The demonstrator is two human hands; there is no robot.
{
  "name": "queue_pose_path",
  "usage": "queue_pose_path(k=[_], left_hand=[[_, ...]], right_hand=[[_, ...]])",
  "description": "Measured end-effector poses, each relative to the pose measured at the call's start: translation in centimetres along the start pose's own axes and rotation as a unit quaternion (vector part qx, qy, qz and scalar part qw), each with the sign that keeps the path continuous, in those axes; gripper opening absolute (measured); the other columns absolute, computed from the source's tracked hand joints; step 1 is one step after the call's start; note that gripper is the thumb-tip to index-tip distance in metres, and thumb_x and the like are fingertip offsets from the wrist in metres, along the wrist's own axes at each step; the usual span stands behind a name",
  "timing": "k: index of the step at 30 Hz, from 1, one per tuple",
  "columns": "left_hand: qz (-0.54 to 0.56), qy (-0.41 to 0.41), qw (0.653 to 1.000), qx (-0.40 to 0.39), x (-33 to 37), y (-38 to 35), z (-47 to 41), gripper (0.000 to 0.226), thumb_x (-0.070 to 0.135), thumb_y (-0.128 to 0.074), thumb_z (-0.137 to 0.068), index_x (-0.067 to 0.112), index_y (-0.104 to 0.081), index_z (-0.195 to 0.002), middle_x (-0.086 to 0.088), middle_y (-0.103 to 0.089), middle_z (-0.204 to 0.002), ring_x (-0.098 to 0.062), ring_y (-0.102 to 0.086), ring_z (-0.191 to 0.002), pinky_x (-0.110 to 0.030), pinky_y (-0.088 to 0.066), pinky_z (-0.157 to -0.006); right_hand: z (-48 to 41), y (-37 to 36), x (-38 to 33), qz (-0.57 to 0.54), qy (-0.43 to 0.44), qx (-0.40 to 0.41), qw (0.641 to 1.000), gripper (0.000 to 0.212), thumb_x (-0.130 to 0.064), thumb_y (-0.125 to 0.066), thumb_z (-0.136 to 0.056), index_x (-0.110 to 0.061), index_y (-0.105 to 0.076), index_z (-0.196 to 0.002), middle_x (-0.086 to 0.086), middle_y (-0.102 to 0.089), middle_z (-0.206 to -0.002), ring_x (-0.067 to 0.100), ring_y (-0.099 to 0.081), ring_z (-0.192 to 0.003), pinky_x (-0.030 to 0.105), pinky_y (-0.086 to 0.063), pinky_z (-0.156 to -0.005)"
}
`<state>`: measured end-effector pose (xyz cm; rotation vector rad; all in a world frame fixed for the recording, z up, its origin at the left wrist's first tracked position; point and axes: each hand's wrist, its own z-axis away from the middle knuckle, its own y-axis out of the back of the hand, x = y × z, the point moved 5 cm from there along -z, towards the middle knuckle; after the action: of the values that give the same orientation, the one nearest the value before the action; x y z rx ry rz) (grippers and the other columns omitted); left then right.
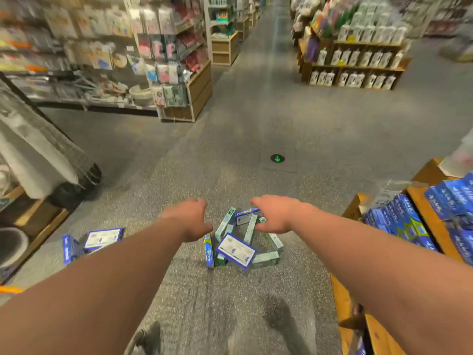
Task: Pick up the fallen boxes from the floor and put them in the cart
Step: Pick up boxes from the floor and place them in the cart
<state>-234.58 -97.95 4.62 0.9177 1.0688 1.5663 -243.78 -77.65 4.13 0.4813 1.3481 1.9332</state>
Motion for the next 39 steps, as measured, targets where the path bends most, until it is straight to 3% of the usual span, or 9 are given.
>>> queue_pose_path(k=[4,11,17,21,23,29,32,36,39], left_hand=[[0.002,0.014,0.999,-0.032,0.8,-0.6,-2.6,0.067,0.054,-0.058,-0.091,0.022,-0.040,-0.147,-0.003,-0.049,-0.145,-0.026,-0.053,-0.127,-0.046,-0.049,-0.100],[0.017,0.063,0.996,-0.062,-4.3,-1.2,-11.8,0.064,0.046,-0.059,-0.093,0.019,-0.040,-0.148,-0.005,-0.049,-0.148,-0.027,-0.053,-0.128,-0.044,-0.050,-0.100],[0.066,0.068,0.991,-0.098,-7.9,-2.8,-24.7,0.051,0.045,-0.059,-0.093,0.017,-0.049,-0.134,-0.010,-0.056,-0.134,-0.031,-0.057,-0.118,-0.040,-0.050,-0.093],[0.093,0.077,0.985,-0.126,-11.5,-5.4,-30.9,0.052,0.049,-0.057,-0.095,0.017,-0.047,-0.135,-0.008,-0.056,-0.133,-0.027,-0.059,-0.115,-0.039,-0.051,-0.091],[0.109,0.100,0.979,-0.141,-14.0,-7.6,-33.3,0.051,0.049,-0.056,-0.097,0.015,-0.047,-0.133,-0.007,-0.057,-0.127,-0.026,-0.060,-0.109,-0.039,-0.052,-0.088],[0.161,0.181,0.955,-0.172,-20.9,-18.8,-39.9,0.048,0.047,-0.056,-0.097,0.017,-0.047,-0.134,-0.005,-0.056,-0.123,-0.027,-0.061,-0.107,-0.042,-0.054,-0.085],[0.197,0.225,0.937,-0.183,-23.4,-27.7,-43.5,0.047,0.046,-0.057,-0.096,0.019,-0.048,-0.133,-0.004,-0.057,-0.116,-0.026,-0.063,-0.099,-0.041,-0.056,-0.084],[0.258,0.296,0.903,-0.173,-25.3,-41.9,-47.3,0.043,0.047,-0.058,-0.094,0.019,-0.050,-0.126,-0.001,-0.057,-0.097,-0.023,-0.063,-0.083,-0.039,-0.057,-0.073],[0.293,0.324,0.879,-0.191,-25.2,-51.9,-49.0,0.043,0.050,-0.058,-0.092,0.021,-0.051,-0.124,-0.001,-0.061,-0.096,-0.023,-0.064,-0.080,-0.038,-0.058,-0.069]], right_hand=[[-3.2,-0.4,2.0,-0.007,0.020,-0.024,0.999,0.066,-0.047,-0.065,-0.091,-0.018,-0.040,-0.146,0.009,-0.055,-0.134,0.032,-0.057,-0.121,0.046,-0.050,-0.098],[-12.6,0.3,3.3,-0.007,0.026,-0.042,0.999,0.066,-0.044,-0.066,-0.094,-0.012,-0.040,-0.146,0.014,-0.054,-0.139,0.033,-0.057,-0.121,0.048,-0.050,-0.100],[-24.6,1.4,3.2,-0.009,0.020,-0.071,0.997,0.067,-0.043,-0.063,-0.097,-0.012,-0.035,-0.150,0.014,-0.054,-0.138,0.032,-0.056,-0.122,0.039,-0.047,-0.095],[-33.4,0.8,2.0,-0.018,0.012,-0.113,0.993,0.070,-0.041,-0.060,-0.099,-0.014,-0.030,-0.155,0.013,-0.046,-0.152,0.032,-0.048,-0.137,0.046,-0.042,-0.112],[-38.1,-0.8,1.2,-0.010,0.027,-0.126,0.992,0.066,-0.040,-0.061,-0.099,-0.013,-0.034,-0.153,0.011,-0.045,-0.153,0.033,-0.048,-0.138,0.048,-0.041,-0.112],[-51.8,-9.4,0.0,-0.053,0.052,-0.166,0.983,0.064,-0.041,-0.059,-0.098,-0.013,-0.039,-0.151,0.013,-0.049,-0.149,0.032,-0.050,-0.134,0.043,-0.044,-0.106],[-59.9,-17.4,-0.5,-0.064,0.057,-0.170,0.982,0.056,-0.041,-0.057,-0.100,-0.011,-0.044,-0.145,0.014,-0.056,-0.137,0.030,-0.053,-0.127,0.033,-0.043,-0.094],[-70.7,-29.7,-1.4,-0.079,0.046,-0.169,0.981,0.056,-0.039,-0.056,-0.100,-0.005,-0.046,-0.144,0.017,-0.059,-0.135,0.032,-0.060,-0.116,0.033,-0.046,-0.090],[-76.4,-38.2,-2.0,-0.088,0.024,-0.180,0.979,0.049,-0.035,-0.056,-0.101,-0.005,-0.052,-0.140,0.014,-0.061,-0.133,0.030,-0.060,-0.113,0.031,-0.045,-0.087]])
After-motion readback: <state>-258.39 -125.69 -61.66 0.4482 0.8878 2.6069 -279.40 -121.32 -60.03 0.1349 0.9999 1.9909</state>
